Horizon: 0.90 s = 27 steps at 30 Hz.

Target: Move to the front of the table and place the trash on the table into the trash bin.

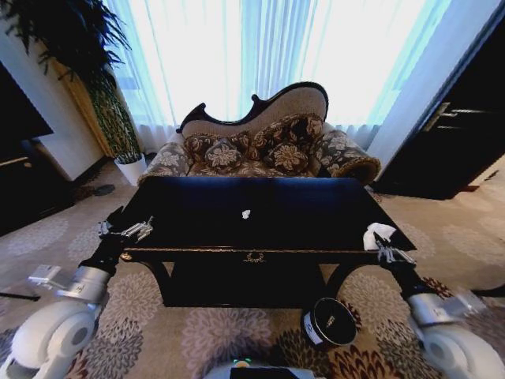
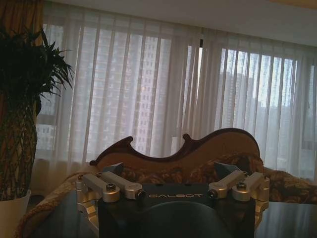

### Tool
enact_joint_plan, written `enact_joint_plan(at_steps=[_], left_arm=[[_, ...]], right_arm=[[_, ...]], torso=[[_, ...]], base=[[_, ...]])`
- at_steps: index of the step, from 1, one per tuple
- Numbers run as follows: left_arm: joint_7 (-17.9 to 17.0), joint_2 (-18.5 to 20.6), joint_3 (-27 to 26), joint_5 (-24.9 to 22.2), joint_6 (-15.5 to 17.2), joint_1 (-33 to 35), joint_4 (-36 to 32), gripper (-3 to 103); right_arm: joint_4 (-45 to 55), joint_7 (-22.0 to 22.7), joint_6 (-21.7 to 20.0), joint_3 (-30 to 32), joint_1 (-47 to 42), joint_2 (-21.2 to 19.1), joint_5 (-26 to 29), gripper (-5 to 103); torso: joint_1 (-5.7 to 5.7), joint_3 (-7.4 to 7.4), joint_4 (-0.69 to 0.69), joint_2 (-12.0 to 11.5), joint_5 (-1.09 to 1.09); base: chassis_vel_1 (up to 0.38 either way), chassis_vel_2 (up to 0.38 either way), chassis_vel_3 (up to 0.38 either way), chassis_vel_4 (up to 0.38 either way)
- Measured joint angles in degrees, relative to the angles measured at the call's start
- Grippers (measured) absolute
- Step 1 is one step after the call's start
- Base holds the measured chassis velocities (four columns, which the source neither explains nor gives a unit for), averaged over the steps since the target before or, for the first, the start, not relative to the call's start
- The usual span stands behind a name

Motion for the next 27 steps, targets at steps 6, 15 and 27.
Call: enact_joint_plan(at_steps=[6, 15, 27], left_arm=[[0.0, 0.0, 0.0, 0.0, 0.0, 0.0, 0.0, 100], [0.0, 0.0, 0.0, 0.0, 0.0, 0.0, 0.0, 100], [0.0, 0.0, 0.0, 0.0, 0.0, 0.0, 0.0, 100]], right_arm=[[-3.2, -4.0, 5.0, -0.3, -1.1, 2.4, -1.7, 0], [-9.2, -6.0, 9.8, -2.9, -1.2, 6.4, -3.4, 0], [-14.7, -4.7, 9.3, -9.8, 0.8, 9.4, -7.3, 0]], torso=[[-0.01, 0.00, 0.00, 0.0, 0.00], [-0.01, 0.00, 0.00, 0.0, 0.00], [-0.01, 0.00, -0.01, 0.0, -0.01]], base=[[0.000, 0.000, 0.000, 0.000], [0.000, 0.000, 0.000, 0.000], [0.000, 0.000, 0.000, 0.000]])
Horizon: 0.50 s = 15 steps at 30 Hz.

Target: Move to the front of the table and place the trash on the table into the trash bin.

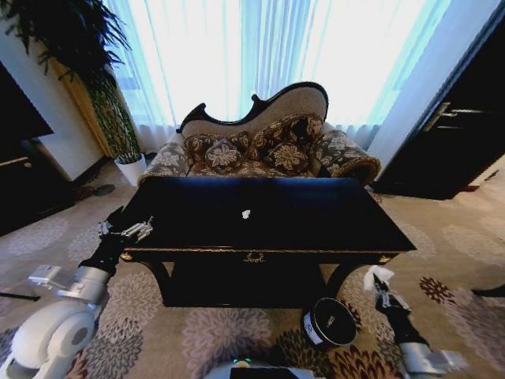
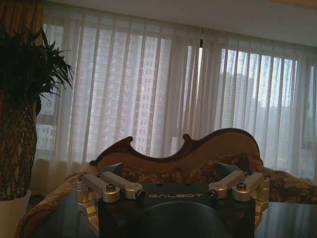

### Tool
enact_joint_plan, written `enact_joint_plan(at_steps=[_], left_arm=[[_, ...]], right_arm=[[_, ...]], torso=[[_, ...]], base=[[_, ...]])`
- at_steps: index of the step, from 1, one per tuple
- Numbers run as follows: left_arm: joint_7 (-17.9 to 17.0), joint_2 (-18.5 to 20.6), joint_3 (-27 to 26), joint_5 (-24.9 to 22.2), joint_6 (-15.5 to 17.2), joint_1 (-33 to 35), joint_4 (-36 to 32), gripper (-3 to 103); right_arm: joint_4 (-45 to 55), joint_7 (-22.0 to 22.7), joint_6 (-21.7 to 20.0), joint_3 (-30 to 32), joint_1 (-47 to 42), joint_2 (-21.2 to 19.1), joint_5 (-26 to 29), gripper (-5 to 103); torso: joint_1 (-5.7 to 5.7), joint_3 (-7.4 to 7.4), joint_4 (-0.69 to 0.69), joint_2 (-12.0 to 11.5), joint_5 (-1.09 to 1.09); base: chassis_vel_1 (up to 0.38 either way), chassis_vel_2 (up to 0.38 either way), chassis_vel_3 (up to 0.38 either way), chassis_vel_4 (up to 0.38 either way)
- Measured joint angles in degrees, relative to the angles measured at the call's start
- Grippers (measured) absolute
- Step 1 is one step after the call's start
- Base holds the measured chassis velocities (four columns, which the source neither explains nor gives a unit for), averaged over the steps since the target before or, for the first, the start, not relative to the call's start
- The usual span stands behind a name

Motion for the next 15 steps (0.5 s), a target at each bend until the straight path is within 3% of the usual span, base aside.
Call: enact_joint_plan(at_steps=[9, 15], left_arm=[[0.0, 0.0, 0.0, 0.0, 0.0, 0.0, 0.0, 100], [0.0, 0.0, 0.0, 0.0, 0.0, 0.0, 0.0, 100]], right_arm=[[-10.2, 4.3, -4.0, -8.1, 6.0, -1.2, -5.2, 0], [-14.7, 6.9, -5.5, -12.3, 8.5, -2.0, -5.5, 0]], torso=[[0.00, 0.00, 0.01, 0.0, 0.02], [0.00, 0.01, 0.01, 0.0, 0.03]], base=[[0.000, 0.000, 0.000, 0.000], [0.000, 0.000, 0.000, 0.000]])
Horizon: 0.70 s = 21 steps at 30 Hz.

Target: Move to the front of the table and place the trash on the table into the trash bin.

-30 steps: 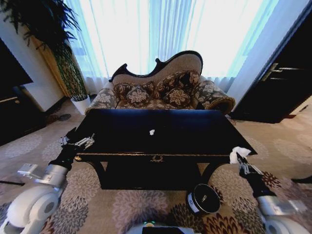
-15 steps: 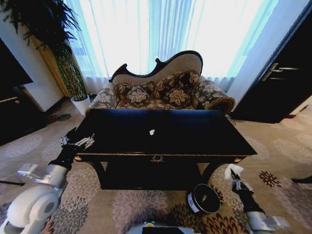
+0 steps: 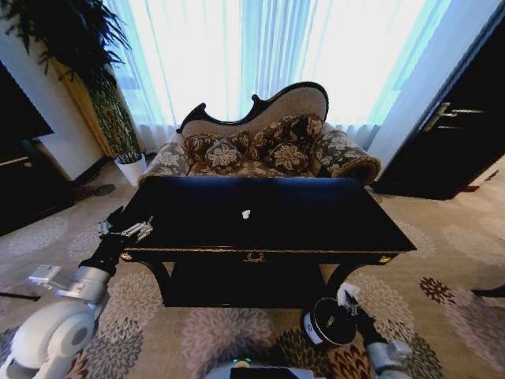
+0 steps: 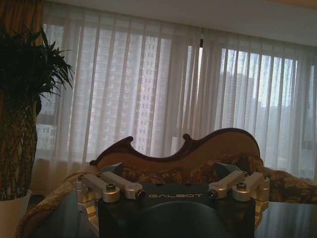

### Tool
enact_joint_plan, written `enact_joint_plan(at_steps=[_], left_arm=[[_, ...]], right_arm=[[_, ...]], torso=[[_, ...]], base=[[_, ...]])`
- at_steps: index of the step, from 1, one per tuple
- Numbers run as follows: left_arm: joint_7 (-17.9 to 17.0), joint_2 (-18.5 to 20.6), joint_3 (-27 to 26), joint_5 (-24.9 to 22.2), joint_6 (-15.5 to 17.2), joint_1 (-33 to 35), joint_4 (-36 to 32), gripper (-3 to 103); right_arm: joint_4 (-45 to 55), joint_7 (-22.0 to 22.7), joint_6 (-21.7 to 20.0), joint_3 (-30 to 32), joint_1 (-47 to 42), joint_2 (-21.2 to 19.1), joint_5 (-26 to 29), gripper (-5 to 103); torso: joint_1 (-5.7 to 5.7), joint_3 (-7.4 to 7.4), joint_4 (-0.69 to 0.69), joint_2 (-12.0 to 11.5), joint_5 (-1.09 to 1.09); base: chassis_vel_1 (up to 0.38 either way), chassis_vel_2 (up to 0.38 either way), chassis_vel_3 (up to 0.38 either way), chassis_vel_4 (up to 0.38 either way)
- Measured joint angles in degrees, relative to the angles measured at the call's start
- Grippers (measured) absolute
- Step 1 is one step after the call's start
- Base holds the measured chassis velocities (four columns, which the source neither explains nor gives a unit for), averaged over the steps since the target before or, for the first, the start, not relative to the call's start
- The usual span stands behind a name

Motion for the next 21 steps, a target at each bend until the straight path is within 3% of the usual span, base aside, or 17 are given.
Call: enact_joint_plan(at_steps=[15, 21], left_arm=[[0.0, 0.0, 0.0, 0.0, 0.0, 0.0, 0.0, 100], [0.0, 0.0, 0.0, 0.0, 0.0, 0.0, 0.0, 100]], right_arm=[[-16.5, 5.0, -4.9, -8.5, 11.6, -6.6, -1.7, 0], [-26.5, 5.1, -4.5, -10.8, 15.7, -8.5, -3.7, 0]], torso=[[0.00, 0.00, 0.00, 0.0, -0.01], [0.00, 0.00, 0.00, 0.0, 0.00]], base=[[0.000, 0.000, 0.000, 0.000], [0.000, 0.000, 0.000, 0.000]])
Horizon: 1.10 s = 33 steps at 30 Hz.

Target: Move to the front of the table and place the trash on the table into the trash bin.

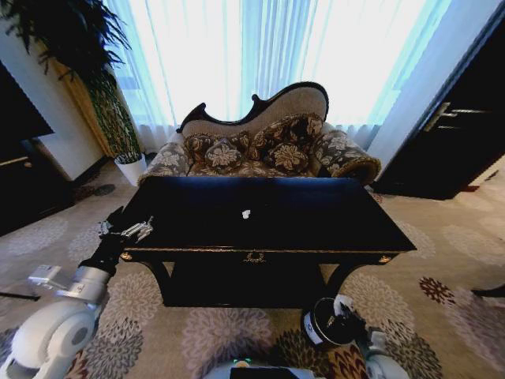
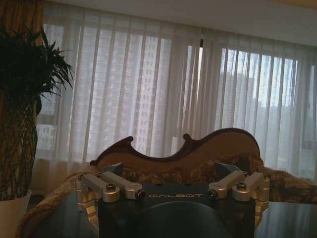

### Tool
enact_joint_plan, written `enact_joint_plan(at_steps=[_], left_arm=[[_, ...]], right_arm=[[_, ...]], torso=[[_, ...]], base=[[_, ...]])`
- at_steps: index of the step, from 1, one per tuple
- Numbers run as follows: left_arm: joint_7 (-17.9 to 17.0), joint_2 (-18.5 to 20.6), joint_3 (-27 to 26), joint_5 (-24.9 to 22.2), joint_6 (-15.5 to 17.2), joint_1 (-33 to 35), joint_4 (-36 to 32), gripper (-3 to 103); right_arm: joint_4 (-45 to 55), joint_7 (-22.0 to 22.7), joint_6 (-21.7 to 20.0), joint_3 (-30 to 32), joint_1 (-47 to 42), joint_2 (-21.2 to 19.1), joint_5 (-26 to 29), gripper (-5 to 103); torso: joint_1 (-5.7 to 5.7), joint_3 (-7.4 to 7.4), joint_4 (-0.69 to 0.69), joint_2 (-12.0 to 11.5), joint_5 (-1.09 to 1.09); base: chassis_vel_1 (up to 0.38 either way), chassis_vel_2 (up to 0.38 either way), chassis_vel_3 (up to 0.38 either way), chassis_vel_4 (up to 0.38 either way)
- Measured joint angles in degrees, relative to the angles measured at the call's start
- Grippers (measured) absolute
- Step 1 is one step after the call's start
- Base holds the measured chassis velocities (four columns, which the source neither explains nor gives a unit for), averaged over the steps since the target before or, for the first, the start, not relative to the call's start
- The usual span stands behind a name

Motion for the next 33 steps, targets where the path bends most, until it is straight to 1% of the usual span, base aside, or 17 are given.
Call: enact_joint_plan(at_steps=[4, 11, 13, 16, 17, 18, 19, 21, 22, 23, 25, 26, 33], left_arm=[[0.0, 0.0, 0.0, 0.0, 0.0, 0.0, 0.0, 100], [0.0, 0.0, 0.0, 0.0, 0.0, 0.0, 0.0, 100], [0.0, 0.0, 0.0, 0.0, 0.0, 0.0, 0.0, 100], [0.0, 0.0, 0.0, 0.0, 0.0, 0.0, 0.0, 100], [0.0, 0.0, 0.0, 0.0, 0.0, 0.0, 0.0, 100], [0.0, 0.0, 0.0, 0.0, 0.0, 0.0, 0.0, 100], [0.0, 0.0, 0.0, 0.0, 0.0, 0.0, 0.0, 100], [0.0, 0.0, 0.0, 0.0, 0.0, 0.0, 0.0, 100], [0.0, 0.0, 0.0, 0.0, 0.0, 0.0, 0.0, 100], [0.0, 0.0, 0.0, 0.0, 0.0, 0.0, 0.0, 100], [0.0, 0.0, 0.0, 0.0, 0.0, 0.0, 0.0, 100], [0.0, 0.0, 0.0, 0.0, 0.0, 0.0, 0.0, 100], [0.0, 0.0, 0.0, 0.0, 0.0, 0.0, 0.0, 100]], right_arm=[[-5.6, 0.0, 0.3, -1.4, 2.6, -0.8, -0.8, 0], [-9.3, -0.1, -1.3, -3.5, 5.1, -0.8, -1.3, 0], [-11.4, -0.2, -2.7, -4.8, 6.8, -0.7, -2.3, 0], [-12.2, -0.1, -4.1, -5.6, 8.0, -0.5, -2.4, 0], [-12.7, 0.0, -6.3, -6.3, 8.7, -0.4, -2.6, 0], [-12.8, 0.0, -7.2, -6.6, 8.9, -0.4, -2.7, 0], [-12.8, 0.0, -7.2, -6.6, 8.9, -0.4, -2.7, 0], [-13.2, 0.5, -11.1, -7.7, 10.1, 0.3, -2.9, 0], [-13.2, 0.5, -11.1, -7.7, 10.1, 0.3, -2.9, 0], [-13.8, 1.0, -12.3, -8.1, 11.0, 0.7, -2.9, 0], [-14.8, 1.5, -13.0, -8.6, 12.2, 1.1, -3.0, 0], [-17.6, 2.0, -13.9, -9.7, 14.9, 1.7, -3.3, 0], [-22.5, 2.0, -13.9, -10.9, 18.7, 2.3, -4.1, 0]], torso=[[0.00, 0.00, 0.00, 0.0, 0.00], [0.00, 0.00, 0.00, 0.0, -0.01], [0.00, 0.00, -0.01, 0.0, -0.01], [0.00, 0.00, 0.01, 0.0, -0.01], [0.00, 0.00, 0.02, 0.0, -0.01], [0.00, 0.00, 0.02, 0.0, -0.02], [0.00, 0.00, 0.02, 0.0, -0.02], [0.00, 0.00, -0.01, 0.0, -0.02], [0.00, 0.00, -0.01, 0.0, -0.02], [0.00, 0.00, 0.00, 0.0, 0.00], [0.00, 0.00, 0.01, 0.0, 0.00], [0.00, 0.00, 0.01, 0.0, -0.02], [0.00, 0.00, 0.01, 0.0, -0.02]], base=[[0.000, 0.000, 0.000, 0.000], [0.000, 0.000, 0.000, 0.000], [0.000, 0.000, 0.000, 0.000], [0.000, 0.000, 0.000, 0.000], [0.000, 0.000, 0.000, 0.000], [0.000, 0.000, 0.000, 0.000], [0.000, 0.000, 0.000, 0.000], [0.000, 0.000, 0.000, 0.000], [0.000, 0.000, 0.000, 0.000], [0.000, 0.000, 0.000, 0.000], [0.000, 0.000, 0.000, 0.000], [0.000, 0.000, 0.000, 0.000], [0.000, 0.000, 0.000, 0.000]])
